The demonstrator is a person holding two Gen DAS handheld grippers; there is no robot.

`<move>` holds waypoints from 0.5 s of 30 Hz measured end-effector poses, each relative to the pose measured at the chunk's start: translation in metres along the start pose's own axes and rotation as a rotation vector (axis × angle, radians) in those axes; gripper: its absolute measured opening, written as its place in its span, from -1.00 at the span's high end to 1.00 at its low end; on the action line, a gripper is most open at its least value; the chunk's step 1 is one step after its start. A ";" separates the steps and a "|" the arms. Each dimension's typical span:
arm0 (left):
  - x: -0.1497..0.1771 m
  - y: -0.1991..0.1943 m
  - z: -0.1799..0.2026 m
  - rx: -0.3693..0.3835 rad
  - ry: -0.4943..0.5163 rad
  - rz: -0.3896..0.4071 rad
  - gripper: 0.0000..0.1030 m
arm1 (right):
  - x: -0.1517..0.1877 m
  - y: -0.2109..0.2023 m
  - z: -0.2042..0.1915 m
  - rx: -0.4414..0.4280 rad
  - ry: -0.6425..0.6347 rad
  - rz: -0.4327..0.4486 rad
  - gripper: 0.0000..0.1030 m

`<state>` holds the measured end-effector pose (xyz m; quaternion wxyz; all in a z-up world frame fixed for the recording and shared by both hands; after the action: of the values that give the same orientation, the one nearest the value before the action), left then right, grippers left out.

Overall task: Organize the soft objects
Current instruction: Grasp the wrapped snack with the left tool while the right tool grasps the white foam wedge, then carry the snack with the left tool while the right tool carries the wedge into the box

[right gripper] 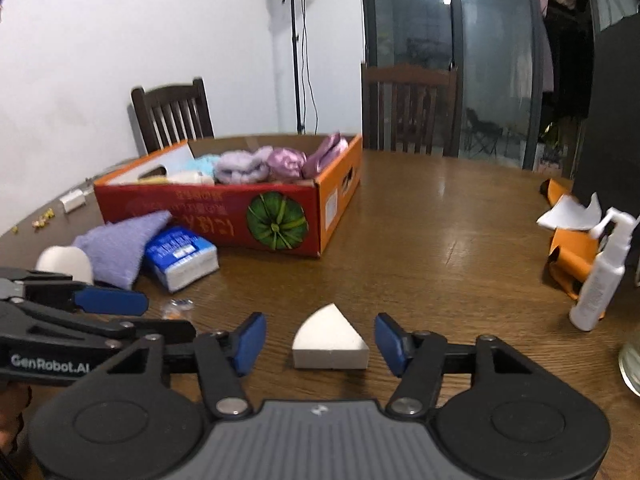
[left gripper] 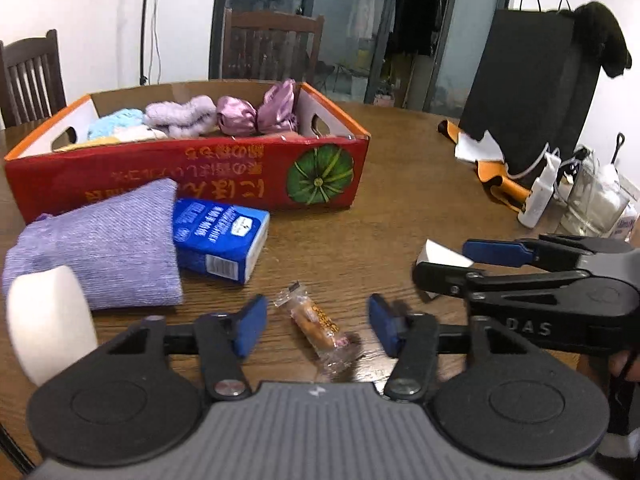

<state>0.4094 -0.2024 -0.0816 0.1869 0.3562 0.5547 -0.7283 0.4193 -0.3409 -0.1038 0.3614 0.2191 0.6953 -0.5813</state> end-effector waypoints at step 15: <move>-0.003 -0.039 0.003 0.012 0.056 0.065 0.71 | 0.003 -0.027 -0.015 -0.042 0.026 0.041 0.34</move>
<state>0.3847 -0.1931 -0.0532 0.1928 0.3956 0.5434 -0.7149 0.3942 -0.3328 -0.0877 0.3685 0.2332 0.7073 -0.5564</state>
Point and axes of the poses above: each gripper's, at about its wrist camera, not at the fingertips, and y roughly the way its jaws point, z to its right, x to its underside, the point moved 10 cm from there along y, roughly the way its jaws point, and after that the axes turned 3 degrees about -z, right-handed, at the moved point
